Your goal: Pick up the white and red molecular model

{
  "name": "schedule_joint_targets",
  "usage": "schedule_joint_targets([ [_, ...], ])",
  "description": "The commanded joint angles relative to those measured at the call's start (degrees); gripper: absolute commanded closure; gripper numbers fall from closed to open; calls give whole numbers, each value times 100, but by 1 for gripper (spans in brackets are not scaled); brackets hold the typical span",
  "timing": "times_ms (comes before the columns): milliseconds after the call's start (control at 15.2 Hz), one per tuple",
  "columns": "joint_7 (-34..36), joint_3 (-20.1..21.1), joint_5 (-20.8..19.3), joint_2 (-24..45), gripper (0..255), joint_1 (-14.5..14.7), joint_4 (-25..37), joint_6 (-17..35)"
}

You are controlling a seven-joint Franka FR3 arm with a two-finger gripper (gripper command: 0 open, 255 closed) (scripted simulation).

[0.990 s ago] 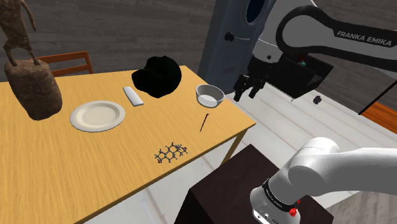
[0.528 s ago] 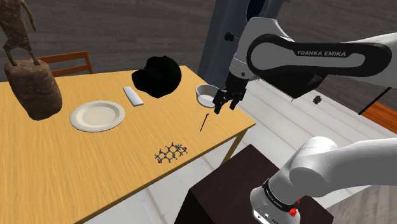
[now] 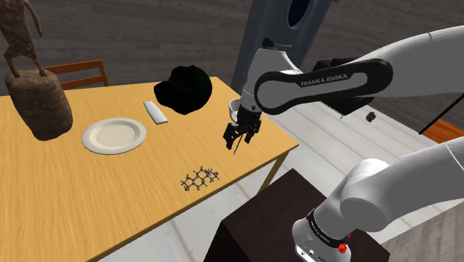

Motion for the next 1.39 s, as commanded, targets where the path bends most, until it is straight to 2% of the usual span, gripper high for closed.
schedule_joint_targets([
  [0,31,102,64,425,0,64,14,411],
  [528,274,466,83,2209,0,300,499,1691],
  [1056,281,464,5,2806,0,327,439,2343],
  [1188,281,463,5,2806,0,328,438,2343],
  [1254,278,458,-1,2818,255,324,454,2338],
  [1320,276,458,0,2812,255,323,452,2334],
])
